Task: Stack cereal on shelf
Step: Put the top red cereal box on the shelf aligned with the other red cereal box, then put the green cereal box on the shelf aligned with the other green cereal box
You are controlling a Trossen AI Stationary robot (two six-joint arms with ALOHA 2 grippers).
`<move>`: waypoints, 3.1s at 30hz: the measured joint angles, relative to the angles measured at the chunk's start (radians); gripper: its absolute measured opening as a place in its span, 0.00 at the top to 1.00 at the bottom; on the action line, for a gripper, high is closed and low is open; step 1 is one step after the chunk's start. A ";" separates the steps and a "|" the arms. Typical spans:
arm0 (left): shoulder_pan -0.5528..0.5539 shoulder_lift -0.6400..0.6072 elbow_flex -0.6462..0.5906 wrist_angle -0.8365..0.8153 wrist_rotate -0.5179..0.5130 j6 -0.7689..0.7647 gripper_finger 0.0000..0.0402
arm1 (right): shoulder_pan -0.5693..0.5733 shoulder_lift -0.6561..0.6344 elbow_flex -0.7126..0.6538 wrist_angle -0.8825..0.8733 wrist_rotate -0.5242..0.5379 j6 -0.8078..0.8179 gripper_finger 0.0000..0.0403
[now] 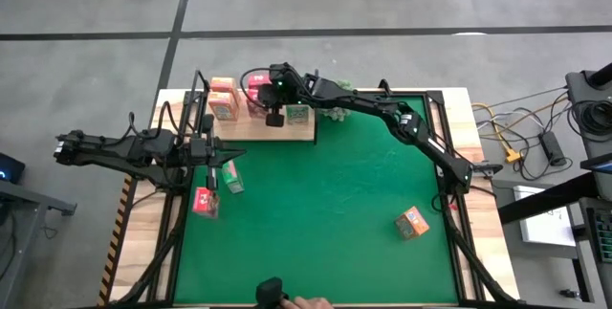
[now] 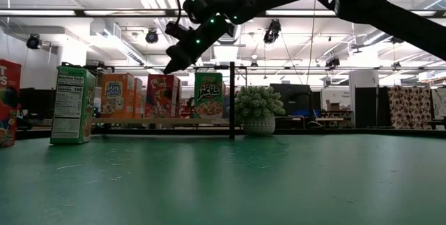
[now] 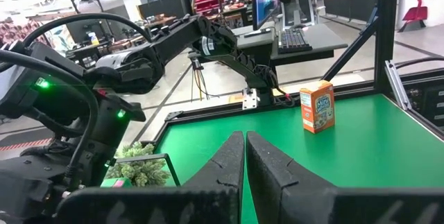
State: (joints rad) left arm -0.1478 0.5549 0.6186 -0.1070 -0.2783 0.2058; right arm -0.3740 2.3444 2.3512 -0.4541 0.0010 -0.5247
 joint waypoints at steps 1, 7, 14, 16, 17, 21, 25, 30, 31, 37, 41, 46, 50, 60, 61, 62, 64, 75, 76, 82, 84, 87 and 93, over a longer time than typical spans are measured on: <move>0.000 0.000 0.000 0.000 0.000 0.000 1.00 | 0.000 0.000 0.000 0.006 0.000 0.000 0.97; 0.000 0.000 0.000 0.000 0.000 0.003 1.00 | 0.000 0.000 -0.001 0.067 0.000 0.016 0.97; 0.000 0.000 0.000 0.000 0.000 0.003 1.00 | 0.000 0.009 -0.001 0.156 -0.072 0.119 0.97; 0.000 0.000 0.000 0.000 0.000 0.003 1.00 | 0.000 0.015 -0.002 0.158 -0.071 0.120 0.97; 0.000 0.000 0.000 0.001 0.000 0.003 1.00 | 0.000 0.018 -0.002 0.161 -0.071 0.117 0.97; 0.000 0.000 0.000 0.001 0.000 0.003 1.00 | -0.005 0.022 -0.003 0.143 -0.053 0.121 0.97; 0.000 0.000 0.000 0.001 0.000 0.003 1.00 | -0.012 0.027 -0.003 0.132 -0.052 0.125 0.97; 0.000 0.000 0.000 0.001 0.000 0.003 1.00 | -0.018 0.040 -0.002 0.112 -0.053 0.135 0.97; 0.000 0.000 0.000 0.001 0.000 0.003 1.00 | -0.018 0.040 -0.002 0.103 -0.053 0.135 0.97; 0.000 0.000 0.000 0.000 0.000 0.003 1.00 | -0.019 0.037 0.000 0.059 -0.051 0.135 0.97; 0.000 -0.005 0.000 0.000 0.000 0.003 1.00 | -0.019 0.036 0.000 0.054 -0.043 0.142 0.97; 0.000 -0.008 0.000 0.000 0.000 0.003 1.00 | -0.019 0.036 0.000 0.050 -0.035 0.184 0.97; 0.000 -0.006 0.000 0.000 0.000 0.002 1.00 | -0.018 0.036 0.004 0.048 -0.035 0.189 0.97; 0.000 -0.006 0.000 0.000 0.000 -0.004 1.00 | 0.006 -0.009 0.002 0.022 -0.031 0.184 0.97; 0.000 -0.006 0.000 0.000 0.000 -0.005 1.00 | 0.011 -0.018 0.002 0.014 -0.031 0.183 0.97; 0.000 -0.006 0.000 0.001 0.000 -0.005 1.00 | 0.016 -0.030 0.002 0.002 -0.032 0.176 0.97; 0.000 -0.006 0.000 0.001 0.000 -0.016 1.00 | 0.028 -0.056 0.002 -0.039 -0.032 0.166 0.97; -0.001 0.033 0.000 -0.008 0.000 -0.177 1.00 | 0.106 -0.183 0.003 -0.529 -0.036 0.170 0.97; -0.001 0.044 0.000 -0.008 0.000 -0.201 1.00 | 0.114 -0.185 0.002 -0.576 -0.037 0.184 0.97; -0.002 0.138 0.023 -0.101 0.000 -0.435 1.00 | 0.176 -0.184 -0.022 -0.784 -0.036 0.211 0.97; -0.003 0.177 0.059 -0.171 0.000 -0.528 1.00 | 0.199 -0.184 -0.038 -0.795 -0.037 0.207 0.97; -0.009 0.247 0.131 -0.313 0.000 -0.664 1.00 | 0.229 -0.184 -0.066 -0.798 -0.037 0.191 0.97; -0.037 0.387 0.269 -0.658 0.027 -0.858 1.00 | 0.266 -0.187 -0.156 -0.805 -0.038 0.173 0.97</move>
State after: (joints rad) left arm -0.1851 0.9416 0.8876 -0.7649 -0.2516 -0.6526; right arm -0.1081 2.1570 2.1955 -1.2591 -0.0372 -0.3515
